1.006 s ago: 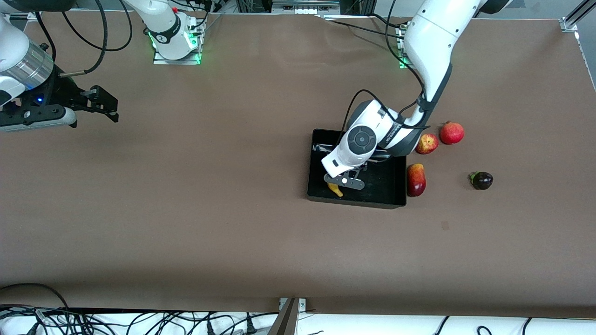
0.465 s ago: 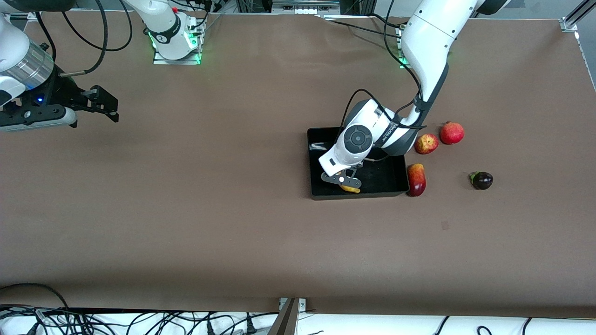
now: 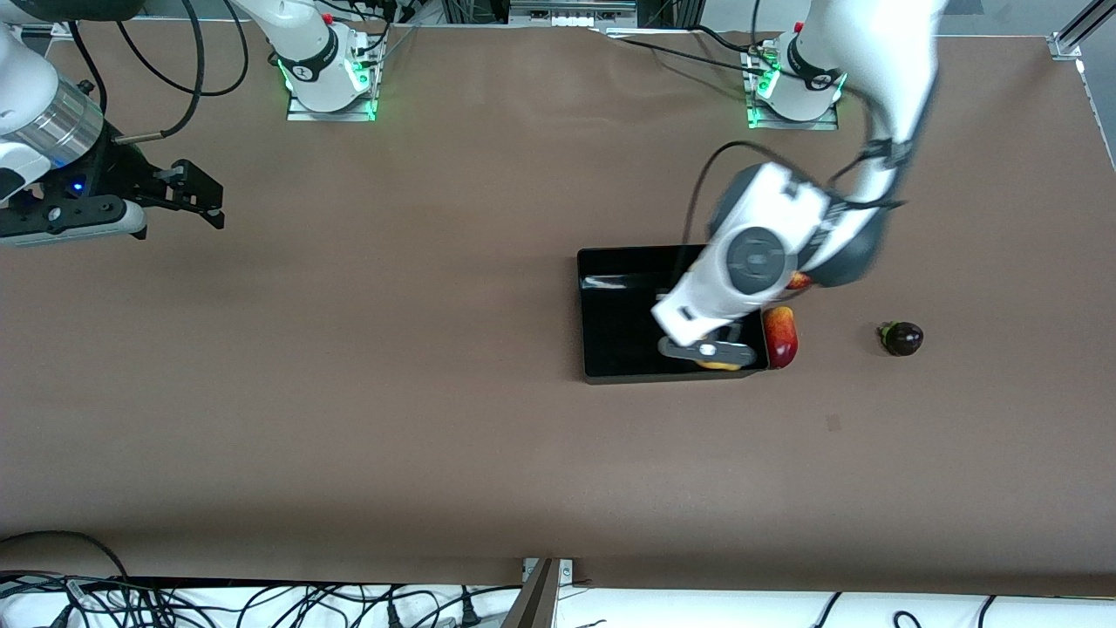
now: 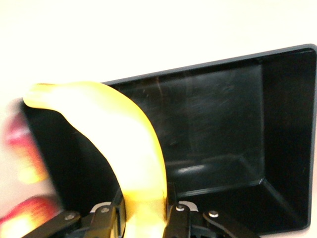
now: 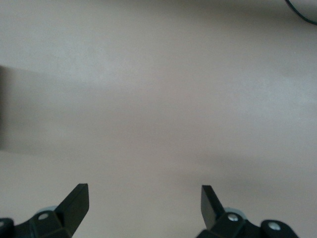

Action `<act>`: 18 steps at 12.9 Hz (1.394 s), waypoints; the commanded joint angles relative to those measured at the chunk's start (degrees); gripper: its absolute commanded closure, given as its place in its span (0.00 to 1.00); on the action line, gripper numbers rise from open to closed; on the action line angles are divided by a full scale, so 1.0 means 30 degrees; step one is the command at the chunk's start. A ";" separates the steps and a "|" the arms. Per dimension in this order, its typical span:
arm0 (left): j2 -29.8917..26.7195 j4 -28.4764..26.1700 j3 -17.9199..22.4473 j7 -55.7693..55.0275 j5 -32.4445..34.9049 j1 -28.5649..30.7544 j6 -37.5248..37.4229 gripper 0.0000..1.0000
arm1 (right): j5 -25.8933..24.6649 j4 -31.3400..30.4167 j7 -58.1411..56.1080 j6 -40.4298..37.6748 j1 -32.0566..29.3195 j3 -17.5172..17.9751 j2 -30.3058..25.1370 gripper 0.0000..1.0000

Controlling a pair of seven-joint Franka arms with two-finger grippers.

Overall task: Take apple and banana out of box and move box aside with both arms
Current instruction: 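Lift the banana out of the tray and lower it beside the plum, then release the banana and raise the left gripper while the right gripper reaches the tray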

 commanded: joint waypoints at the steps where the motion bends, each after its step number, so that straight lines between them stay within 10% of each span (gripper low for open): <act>1: 0.0402 0.0587 0.0139 0.4347 0.0761 0.2473 -0.1468 1.00 | 0.0044 0.0312 -0.0185 0.0340 0.0622 -0.0004 0.0197 0.00; 8: 0.2833 -0.2719 0.0110 1.3438 0.3435 0.7286 0.6110 1.00 | -0.0279 0.0106 -0.0243 -0.0215 0.3025 0.0026 0.2772 0.00; 10: 0.2894 -0.2784 0.0023 1.3595 0.3435 0.7261 0.6356 0.00 | 0.0682 0.0311 -0.0391 0.0308 0.3665 0.0287 0.3825 0.00; 13: 0.1492 -0.2259 -0.0357 1.3040 0.3200 0.6940 0.4404 0.00 | 0.1070 0.0544 0.3423 0.3758 0.6913 0.0202 0.6164 0.00; 18: 0.0523 0.4179 -0.2608 0.9186 0.2328 0.6848 -0.5461 0.00 | 0.1128 0.2944 1.0965 0.8300 1.0551 0.0172 1.0941 0.00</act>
